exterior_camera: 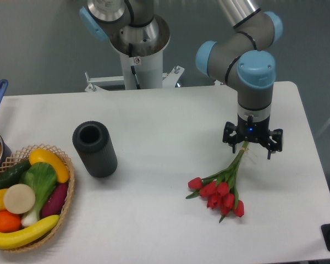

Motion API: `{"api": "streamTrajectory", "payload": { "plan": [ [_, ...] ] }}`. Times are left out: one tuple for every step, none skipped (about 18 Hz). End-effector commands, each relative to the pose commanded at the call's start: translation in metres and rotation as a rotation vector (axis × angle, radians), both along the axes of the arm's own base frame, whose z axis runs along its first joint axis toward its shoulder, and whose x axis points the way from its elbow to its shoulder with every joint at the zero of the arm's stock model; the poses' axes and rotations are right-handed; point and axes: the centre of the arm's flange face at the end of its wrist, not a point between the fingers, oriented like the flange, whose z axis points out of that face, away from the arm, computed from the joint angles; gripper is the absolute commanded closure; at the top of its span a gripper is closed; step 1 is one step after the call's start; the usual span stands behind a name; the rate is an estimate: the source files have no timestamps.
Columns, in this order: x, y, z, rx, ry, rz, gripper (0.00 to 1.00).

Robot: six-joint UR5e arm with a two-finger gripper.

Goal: Pick up the flowers from the table
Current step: 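Move the open gripper over the green tulip stems and lower it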

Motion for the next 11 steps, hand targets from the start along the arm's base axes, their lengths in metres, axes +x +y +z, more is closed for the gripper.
{"api": "streamTrajectory", "payload": {
  "plan": [
    [-0.001, 0.000, -0.009, -0.013, -0.010, -0.028, 0.00],
    [-0.001, 0.000, -0.018, -0.026, -0.022, -0.059, 0.00],
    [0.000, 0.001, -0.024, -0.035, -0.030, -0.074, 0.00],
    [0.003, 0.001, -0.026, -0.038, -0.037, -0.080, 0.00],
    [0.005, 0.001, -0.031, -0.041, -0.045, -0.085, 0.00],
    [0.007, 0.000, -0.039, -0.049, -0.060, -0.086, 0.00],
    [0.008, -0.001, -0.049, -0.056, -0.077, -0.087, 0.00],
    [0.008, 0.000, -0.059, -0.062, -0.093, -0.088, 0.00],
    [0.008, 0.001, -0.062, -0.069, -0.097, -0.090, 0.00],
    [0.008, 0.001, -0.062, -0.068, -0.097, -0.092, 0.00],
    [0.008, 0.001, -0.062, -0.069, -0.097, -0.092, 0.00]
  ]
}}
